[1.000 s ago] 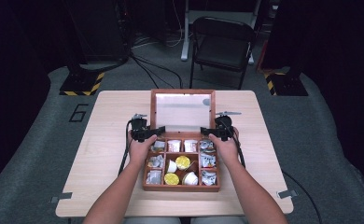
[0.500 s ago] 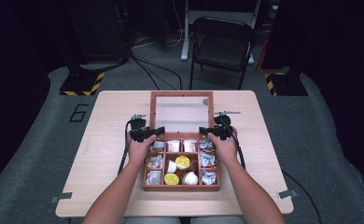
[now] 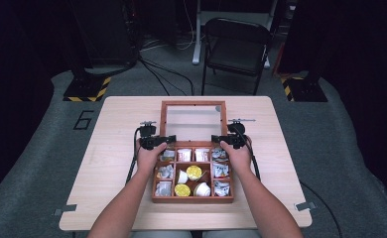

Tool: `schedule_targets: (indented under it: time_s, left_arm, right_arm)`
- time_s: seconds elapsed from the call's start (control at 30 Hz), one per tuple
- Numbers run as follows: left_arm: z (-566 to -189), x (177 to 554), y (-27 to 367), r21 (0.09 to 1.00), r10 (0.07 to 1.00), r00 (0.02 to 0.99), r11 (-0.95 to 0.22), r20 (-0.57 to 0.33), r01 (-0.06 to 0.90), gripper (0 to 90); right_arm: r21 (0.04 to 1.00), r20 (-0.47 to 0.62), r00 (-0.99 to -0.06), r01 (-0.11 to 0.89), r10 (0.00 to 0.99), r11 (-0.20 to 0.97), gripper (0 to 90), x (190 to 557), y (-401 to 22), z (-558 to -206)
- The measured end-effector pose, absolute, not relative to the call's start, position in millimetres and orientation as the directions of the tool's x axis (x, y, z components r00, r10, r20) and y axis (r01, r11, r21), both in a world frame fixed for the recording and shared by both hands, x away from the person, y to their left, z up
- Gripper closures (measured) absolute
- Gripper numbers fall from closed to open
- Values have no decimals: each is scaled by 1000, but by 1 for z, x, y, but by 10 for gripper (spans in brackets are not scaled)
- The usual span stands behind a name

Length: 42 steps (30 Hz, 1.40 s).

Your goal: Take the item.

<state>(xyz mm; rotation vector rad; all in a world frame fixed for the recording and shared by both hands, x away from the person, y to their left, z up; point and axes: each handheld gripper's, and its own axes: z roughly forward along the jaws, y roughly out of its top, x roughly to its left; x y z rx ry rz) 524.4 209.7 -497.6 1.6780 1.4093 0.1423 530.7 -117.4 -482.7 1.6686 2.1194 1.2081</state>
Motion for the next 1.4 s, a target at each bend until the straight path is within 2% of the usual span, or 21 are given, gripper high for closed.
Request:
schedule_targets:
  time_s: [1.17,1.4]
  left_arm:
    - [-507,532,214,613,789,303,115,-534,782,300]
    - [-507,532,214,607,793,300,109,-531,787,296]
  right_arm:
    - [599,422,-288,800,860,-25,295,537,-123,-490]
    - [589,431,-283,808,857,-30,294,539,-125,-492]
